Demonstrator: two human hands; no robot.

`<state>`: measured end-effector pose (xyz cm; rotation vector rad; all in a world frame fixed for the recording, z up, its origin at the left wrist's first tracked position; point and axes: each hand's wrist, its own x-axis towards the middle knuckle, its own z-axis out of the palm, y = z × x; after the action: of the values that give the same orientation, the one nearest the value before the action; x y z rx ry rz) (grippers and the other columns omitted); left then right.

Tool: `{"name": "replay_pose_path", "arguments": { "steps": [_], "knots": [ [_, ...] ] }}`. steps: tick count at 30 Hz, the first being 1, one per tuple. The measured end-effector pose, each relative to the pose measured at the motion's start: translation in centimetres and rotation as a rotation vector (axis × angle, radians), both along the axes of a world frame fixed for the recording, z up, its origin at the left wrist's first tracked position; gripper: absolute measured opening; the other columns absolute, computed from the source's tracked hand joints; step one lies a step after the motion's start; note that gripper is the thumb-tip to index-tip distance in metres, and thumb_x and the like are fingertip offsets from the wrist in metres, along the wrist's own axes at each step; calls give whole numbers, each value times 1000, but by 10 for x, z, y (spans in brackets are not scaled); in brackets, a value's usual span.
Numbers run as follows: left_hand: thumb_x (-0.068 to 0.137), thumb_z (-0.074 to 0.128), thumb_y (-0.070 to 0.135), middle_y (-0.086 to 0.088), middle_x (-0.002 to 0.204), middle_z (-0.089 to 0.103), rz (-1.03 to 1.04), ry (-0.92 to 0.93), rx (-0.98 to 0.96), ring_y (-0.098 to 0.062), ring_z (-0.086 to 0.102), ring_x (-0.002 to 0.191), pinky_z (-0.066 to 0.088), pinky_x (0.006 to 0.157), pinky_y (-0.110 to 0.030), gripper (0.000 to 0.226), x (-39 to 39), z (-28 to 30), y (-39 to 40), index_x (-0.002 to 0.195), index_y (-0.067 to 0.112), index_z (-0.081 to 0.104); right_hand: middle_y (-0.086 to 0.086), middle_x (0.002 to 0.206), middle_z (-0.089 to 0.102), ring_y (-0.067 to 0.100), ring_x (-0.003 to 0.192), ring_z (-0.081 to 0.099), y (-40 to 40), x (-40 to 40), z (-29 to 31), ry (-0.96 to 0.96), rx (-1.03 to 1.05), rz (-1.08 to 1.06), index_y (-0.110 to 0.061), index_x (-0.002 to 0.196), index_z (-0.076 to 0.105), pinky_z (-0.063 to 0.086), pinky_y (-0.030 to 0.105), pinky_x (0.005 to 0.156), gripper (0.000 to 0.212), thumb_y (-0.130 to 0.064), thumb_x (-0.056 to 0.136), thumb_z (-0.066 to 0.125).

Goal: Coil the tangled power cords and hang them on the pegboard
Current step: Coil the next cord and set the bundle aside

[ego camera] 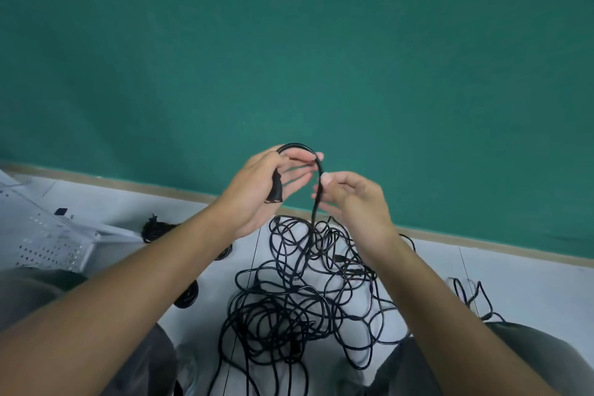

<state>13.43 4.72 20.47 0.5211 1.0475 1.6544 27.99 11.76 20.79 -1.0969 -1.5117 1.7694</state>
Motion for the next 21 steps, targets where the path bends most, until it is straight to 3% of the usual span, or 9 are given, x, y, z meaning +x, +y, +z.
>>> {"name": "replay_pose_path", "arguments": {
  "steps": [2,5,7,10,13,17,21],
  "knots": [
    [105,23,1,-20,127,71,0,-48,13,-29,64,127,50,110,-37,40,-10,-3,1,112,-6,62,9,97,72,17,93,68,-5,-6,-13,-64,-2,131,-10,101,64,55,32,95,3,-12,101,62],
    [107,20,2,-20,130,69,-29,-57,15,-30,65,126,51,109,-38,43,-21,2,1,115,-8,61,11,114,71,19,107,67,-15,-12,-34,-228,55,351,-17,108,62,48,24,97,6,-18,103,60],
    [110,23,6,-21,130,69,-40,-57,3,-32,65,125,50,109,-40,40,-27,4,2,116,-8,60,6,106,74,14,97,70,-19,-15,-43,-268,73,351,-21,103,65,51,30,94,11,-15,104,56],
    [114,32,19,-26,129,68,-49,-78,-18,-36,66,124,52,107,-42,38,-34,4,3,121,-9,57,2,88,77,12,76,72,-17,-19,-41,-201,10,221,-16,96,68,58,32,79,14,-11,104,57],
    [113,32,13,-29,131,65,-72,-77,-52,-36,66,123,53,106,-41,35,-37,4,5,134,-9,51,13,88,77,22,69,74,-11,-18,-26,-59,-132,107,-8,100,65,60,29,67,3,-11,98,66],
    [108,28,4,-27,134,64,-124,-204,-72,-39,63,126,48,111,-45,41,-32,2,6,145,-3,45,15,92,78,21,69,72,-8,-16,-16,-65,-255,157,-3,99,67,57,25,61,14,-17,97,68],
    [103,28,8,-18,140,63,-240,-267,-100,-36,62,129,43,111,-44,56,-26,-2,7,153,27,44,17,92,76,18,59,62,-6,-13,-16,-60,-264,205,5,106,67,54,25,59,22,-15,99,66]
  ]
}}
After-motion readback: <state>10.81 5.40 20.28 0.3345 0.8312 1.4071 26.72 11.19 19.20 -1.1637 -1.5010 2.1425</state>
